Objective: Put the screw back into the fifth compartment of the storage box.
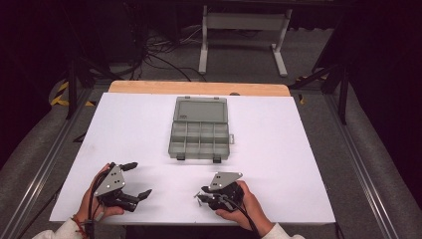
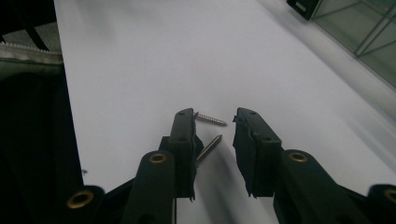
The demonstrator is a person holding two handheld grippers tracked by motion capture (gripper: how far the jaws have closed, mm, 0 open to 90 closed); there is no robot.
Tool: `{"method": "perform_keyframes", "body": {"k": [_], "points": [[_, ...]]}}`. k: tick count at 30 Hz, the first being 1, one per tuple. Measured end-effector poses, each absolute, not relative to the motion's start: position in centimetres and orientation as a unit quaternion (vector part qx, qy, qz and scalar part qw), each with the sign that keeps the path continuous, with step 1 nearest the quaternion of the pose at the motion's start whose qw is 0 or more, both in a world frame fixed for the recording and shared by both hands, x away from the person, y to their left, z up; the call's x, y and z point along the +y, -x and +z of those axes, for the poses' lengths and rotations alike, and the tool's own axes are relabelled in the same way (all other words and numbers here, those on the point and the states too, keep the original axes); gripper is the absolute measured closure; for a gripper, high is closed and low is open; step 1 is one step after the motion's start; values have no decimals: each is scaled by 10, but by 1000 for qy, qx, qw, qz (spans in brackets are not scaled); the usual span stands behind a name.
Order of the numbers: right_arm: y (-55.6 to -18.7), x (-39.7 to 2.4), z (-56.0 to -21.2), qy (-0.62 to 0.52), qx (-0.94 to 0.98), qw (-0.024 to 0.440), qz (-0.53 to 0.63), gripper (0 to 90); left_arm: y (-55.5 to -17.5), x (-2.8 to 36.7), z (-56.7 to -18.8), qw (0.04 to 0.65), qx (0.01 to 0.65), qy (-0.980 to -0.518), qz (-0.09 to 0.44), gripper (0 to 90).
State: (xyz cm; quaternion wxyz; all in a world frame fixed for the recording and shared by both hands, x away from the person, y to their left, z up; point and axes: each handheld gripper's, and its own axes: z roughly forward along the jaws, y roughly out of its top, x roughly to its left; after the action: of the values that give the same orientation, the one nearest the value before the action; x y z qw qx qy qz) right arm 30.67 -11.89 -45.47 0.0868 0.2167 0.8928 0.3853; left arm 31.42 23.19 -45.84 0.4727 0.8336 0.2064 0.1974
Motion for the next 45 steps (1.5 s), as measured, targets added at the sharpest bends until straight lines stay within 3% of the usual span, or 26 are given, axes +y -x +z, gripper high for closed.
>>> {"method": "perform_keyframes", "body": {"k": [6,13,45], "points": [[-307,-117,-457,-216,899,96,369,738,-314,232,-458,473,205,-834,196,44],[-309,-119,-458,-221,897,97,370,882,-314,232,-458,474,208,-833,196,45],[-338,-119,-422,-211,863,145,436,884,-315,235,-456,484,206,-827,199,40]]}}
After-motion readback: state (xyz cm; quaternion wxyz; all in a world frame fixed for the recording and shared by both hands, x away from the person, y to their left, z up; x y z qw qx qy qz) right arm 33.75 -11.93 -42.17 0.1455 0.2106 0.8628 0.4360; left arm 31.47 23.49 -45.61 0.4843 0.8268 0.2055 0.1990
